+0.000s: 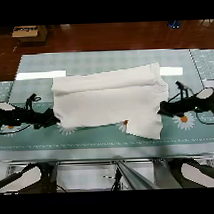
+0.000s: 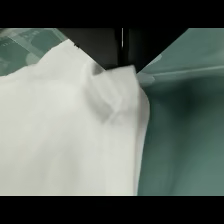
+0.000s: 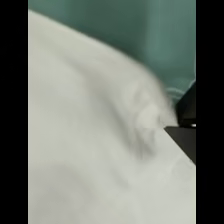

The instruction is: Fold the shirts.

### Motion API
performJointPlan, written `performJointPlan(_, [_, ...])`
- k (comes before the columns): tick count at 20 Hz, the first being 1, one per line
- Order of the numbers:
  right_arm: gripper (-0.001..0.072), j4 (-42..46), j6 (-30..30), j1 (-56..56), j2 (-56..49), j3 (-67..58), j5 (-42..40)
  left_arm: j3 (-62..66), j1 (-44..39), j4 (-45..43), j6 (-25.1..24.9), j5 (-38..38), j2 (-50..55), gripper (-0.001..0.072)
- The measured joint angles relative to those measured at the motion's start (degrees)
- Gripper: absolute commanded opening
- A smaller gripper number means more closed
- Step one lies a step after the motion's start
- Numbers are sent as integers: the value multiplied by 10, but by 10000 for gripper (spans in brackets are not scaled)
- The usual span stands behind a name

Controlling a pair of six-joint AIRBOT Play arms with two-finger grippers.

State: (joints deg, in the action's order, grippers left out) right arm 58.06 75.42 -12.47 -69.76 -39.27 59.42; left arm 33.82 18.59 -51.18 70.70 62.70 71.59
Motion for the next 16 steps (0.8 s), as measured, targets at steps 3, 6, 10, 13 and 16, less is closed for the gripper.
performJointPlan(3, [28, -8, -9, -11, 49, -58, 6, 34, -1, 94, -32, 23, -16, 21])
performJointPlan(6, [28, -21, -11, -3, 65, -120, -17, 84, -1, 176, -47, 31, -22, 21])
performJointPlan(10, [28, -36, -3, 32, 31, -189, -115, 155, -1, 235, -56, 8, -23, 20])
performJointPlan(13, [28, -52, 13, 52, -28, -230, -183, 184, -1, 251, -56, -33, -9, 21])
performJointPlan(16, [28, -91, 20, 60, -89, -267, -243, 196, -1, 258, -54, -55, 24, 21])
